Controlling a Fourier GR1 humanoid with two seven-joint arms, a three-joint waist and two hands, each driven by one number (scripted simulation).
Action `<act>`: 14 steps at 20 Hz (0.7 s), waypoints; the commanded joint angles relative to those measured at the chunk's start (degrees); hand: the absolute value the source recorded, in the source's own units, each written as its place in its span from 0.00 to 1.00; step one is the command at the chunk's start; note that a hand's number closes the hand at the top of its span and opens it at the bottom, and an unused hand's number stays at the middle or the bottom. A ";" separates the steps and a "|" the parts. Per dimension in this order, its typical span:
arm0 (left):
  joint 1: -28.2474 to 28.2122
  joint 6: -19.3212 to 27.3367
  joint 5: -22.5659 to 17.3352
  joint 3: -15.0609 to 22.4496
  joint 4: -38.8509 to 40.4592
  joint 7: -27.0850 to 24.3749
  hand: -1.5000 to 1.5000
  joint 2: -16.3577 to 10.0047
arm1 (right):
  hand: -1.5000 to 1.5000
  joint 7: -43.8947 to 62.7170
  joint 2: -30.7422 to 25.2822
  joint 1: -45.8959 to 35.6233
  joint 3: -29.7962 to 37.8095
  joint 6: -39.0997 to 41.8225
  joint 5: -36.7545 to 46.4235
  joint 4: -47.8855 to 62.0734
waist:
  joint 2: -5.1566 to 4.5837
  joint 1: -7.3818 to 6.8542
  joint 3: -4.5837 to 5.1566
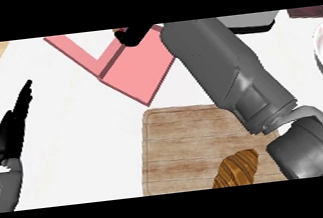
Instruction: Pick the can from the cutting board and place it in the cardboard box
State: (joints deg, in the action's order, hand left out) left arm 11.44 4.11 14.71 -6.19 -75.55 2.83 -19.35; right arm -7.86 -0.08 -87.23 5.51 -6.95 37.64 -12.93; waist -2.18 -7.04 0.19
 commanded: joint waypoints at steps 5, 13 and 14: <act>3.07 0.53 1.28 1.57 -0.37 2.29 0.50 1.25 | 0.00 4.12 0.08 0.51 1.69 -1.39 -3.44 6.70 | -0.89 -1.94 -0.04; 4.19 0.78 1.72 2.24 0.58 1.50 0.50 2.18 | 0.00 0.14 0.08 1.69 3.06 -3.71 -6.40 7.22 | -1.07 -3.04 -0.09; 3.21 0.80 1.72 2.68 2.34 -0.28 0.50 3.03 | 0.00 -1.11 0.08 2.12 3.02 -5.96 -6.91 7.03 | -0.99 -3.39 -0.01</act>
State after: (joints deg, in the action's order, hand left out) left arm 14.69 4.29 15.91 -4.20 -74.43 3.32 -17.49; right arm -6.04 0.00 -86.14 7.87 -10.57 32.25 -5.79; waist -3.19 -10.13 0.18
